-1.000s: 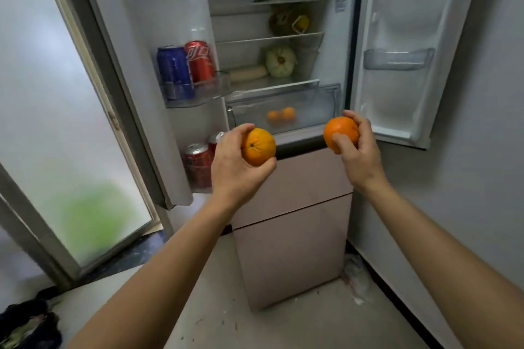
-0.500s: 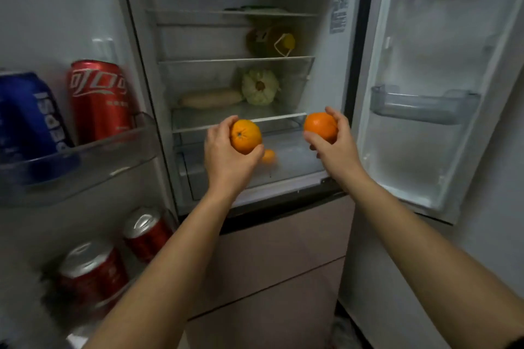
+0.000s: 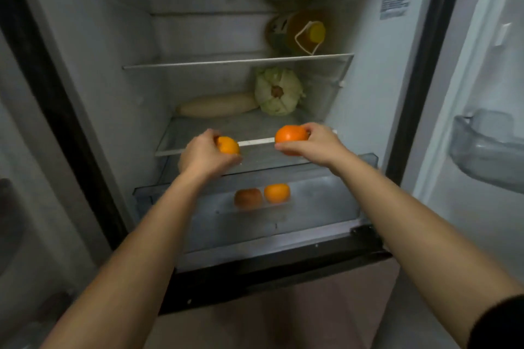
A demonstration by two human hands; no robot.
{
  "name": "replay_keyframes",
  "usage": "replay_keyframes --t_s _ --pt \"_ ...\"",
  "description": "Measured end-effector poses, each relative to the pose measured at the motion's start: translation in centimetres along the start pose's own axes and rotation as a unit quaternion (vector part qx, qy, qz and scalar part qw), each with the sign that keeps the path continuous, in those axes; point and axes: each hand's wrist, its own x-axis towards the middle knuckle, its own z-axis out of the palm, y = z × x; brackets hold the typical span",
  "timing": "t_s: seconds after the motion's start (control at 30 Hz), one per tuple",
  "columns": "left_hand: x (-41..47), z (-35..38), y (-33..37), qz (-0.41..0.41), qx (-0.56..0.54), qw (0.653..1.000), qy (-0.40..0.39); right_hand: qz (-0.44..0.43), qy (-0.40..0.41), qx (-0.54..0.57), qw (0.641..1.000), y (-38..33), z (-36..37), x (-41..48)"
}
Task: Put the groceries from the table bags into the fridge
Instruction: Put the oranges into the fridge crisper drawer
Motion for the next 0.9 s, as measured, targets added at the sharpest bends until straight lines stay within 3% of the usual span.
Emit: replay_keyframes --t_s 0.1,0.2,0.47,0.57,0.77,0.83,0.9 --pt "3.0 0.8 -1.0 -0.059 0.096 0.988 -0.105 0.055 -0.104 -0.024 0.993 -0.1 2.0 4.6" --pt "5.4 1.9 -2.1 -0.082 0.149 0.964 -0.206 0.053 -0.216 -0.117 0.968 -0.6 4.3 8.3" --pt "7.8 3.8 -3.2 -0.072 0.229 0.884 -0.402 0.042 -0.425 -0.280 0.860 -0.3 10.0 12.2" --pt "8.1 4.1 -3.3 -0.063 0.221 0.886 -0.402 0.054 -0.453 -0.312 0.833 0.3 10.4 12.2" --pt "8.3 4.7 -3.8 -0.069 0.194 0.897 -0.392 0.045 -0.435 -0.297 0.849 -0.1 10.4 11.9" --pt "8.3 4.7 -3.7 -0.049 0.190 0.915 -0.351 0.034 -0.419 -0.279 0.864 0.0 9.8 11.7" --pt "8.0 4.5 -3.3 -0.012 0.175 0.950 -0.257 0.026 -0.387 -0.238 0.890 0.0 9.2 11.4"
